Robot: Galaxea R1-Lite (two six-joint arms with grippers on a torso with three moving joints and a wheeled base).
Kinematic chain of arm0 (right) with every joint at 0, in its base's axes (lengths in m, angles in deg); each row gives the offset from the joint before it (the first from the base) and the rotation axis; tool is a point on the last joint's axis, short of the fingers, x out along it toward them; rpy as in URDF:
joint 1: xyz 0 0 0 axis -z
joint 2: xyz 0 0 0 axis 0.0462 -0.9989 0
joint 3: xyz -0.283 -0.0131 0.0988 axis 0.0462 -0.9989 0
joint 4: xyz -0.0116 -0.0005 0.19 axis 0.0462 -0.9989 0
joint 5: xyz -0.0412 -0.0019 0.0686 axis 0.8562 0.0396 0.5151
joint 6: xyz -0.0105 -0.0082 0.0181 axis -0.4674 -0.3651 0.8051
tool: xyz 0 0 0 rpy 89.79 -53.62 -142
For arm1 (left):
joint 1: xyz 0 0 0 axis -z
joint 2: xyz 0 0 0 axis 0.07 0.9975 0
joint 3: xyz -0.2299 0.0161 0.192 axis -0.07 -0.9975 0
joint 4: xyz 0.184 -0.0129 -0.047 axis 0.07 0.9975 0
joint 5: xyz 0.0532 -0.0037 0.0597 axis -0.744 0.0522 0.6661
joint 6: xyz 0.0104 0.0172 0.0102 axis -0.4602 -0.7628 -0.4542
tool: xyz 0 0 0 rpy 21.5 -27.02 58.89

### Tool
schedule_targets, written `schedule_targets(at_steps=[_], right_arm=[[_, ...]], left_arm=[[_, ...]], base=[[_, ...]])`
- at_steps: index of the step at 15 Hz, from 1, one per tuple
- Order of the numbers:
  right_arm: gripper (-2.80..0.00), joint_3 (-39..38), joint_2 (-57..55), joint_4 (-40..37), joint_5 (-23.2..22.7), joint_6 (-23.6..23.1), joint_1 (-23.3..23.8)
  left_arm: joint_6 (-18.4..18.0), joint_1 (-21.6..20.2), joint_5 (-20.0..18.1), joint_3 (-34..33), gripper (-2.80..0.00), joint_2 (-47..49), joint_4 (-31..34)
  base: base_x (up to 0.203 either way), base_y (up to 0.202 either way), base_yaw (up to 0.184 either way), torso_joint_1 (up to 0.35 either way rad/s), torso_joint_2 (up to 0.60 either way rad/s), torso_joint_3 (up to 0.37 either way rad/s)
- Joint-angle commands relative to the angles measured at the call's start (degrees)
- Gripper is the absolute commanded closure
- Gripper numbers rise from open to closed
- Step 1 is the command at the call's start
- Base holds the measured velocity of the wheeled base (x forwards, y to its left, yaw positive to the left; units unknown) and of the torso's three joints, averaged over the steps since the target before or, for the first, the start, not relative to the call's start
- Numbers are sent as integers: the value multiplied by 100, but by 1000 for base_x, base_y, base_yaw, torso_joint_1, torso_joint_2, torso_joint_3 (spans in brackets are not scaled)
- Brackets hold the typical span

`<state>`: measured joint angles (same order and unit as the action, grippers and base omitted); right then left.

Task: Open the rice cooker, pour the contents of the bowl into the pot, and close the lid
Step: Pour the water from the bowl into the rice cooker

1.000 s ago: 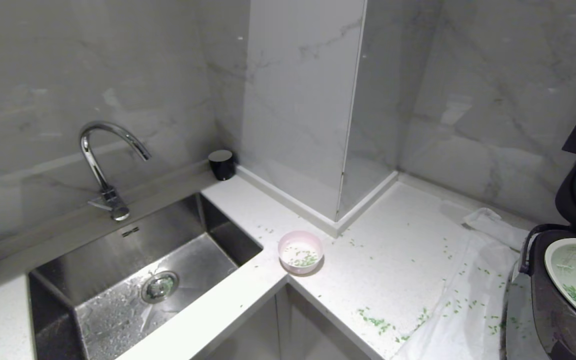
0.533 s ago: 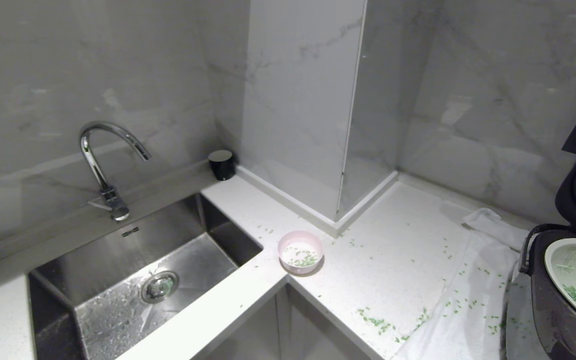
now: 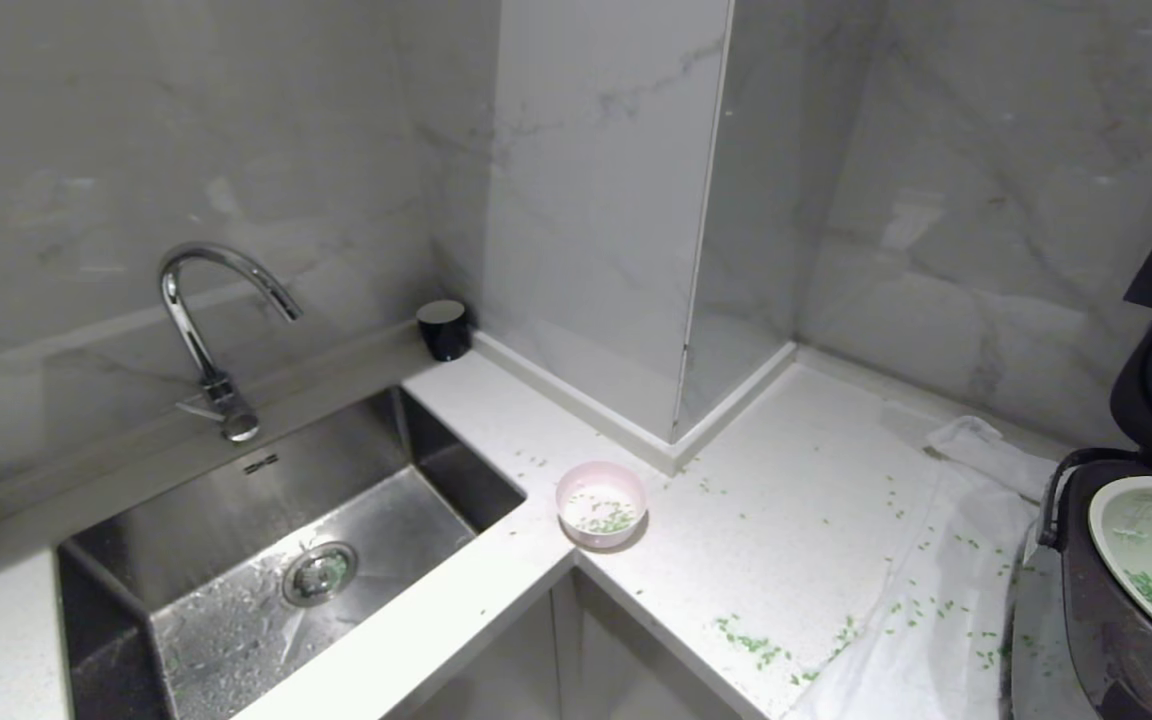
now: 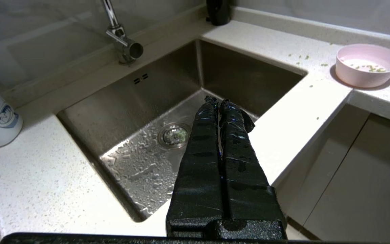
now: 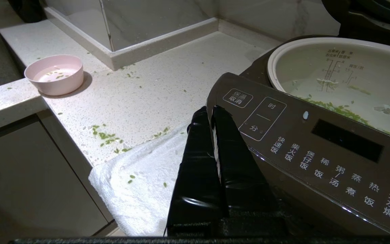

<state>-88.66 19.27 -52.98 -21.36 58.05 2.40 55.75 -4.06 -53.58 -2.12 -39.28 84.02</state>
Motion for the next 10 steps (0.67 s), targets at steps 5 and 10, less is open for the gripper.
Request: schedule_targets(at_steps=[5,10], right_arm=[[0,-7,4,0,-7,-17,-2],[0,-7,-5,18,-20,-39,-2]], left_arm=[[129,-4,32,-82,0,-69,-13],[176,-13,-18,-73,0,-68,11]], base=[[0,0,0,0,0,0],[0,0,0,0,0,0]])
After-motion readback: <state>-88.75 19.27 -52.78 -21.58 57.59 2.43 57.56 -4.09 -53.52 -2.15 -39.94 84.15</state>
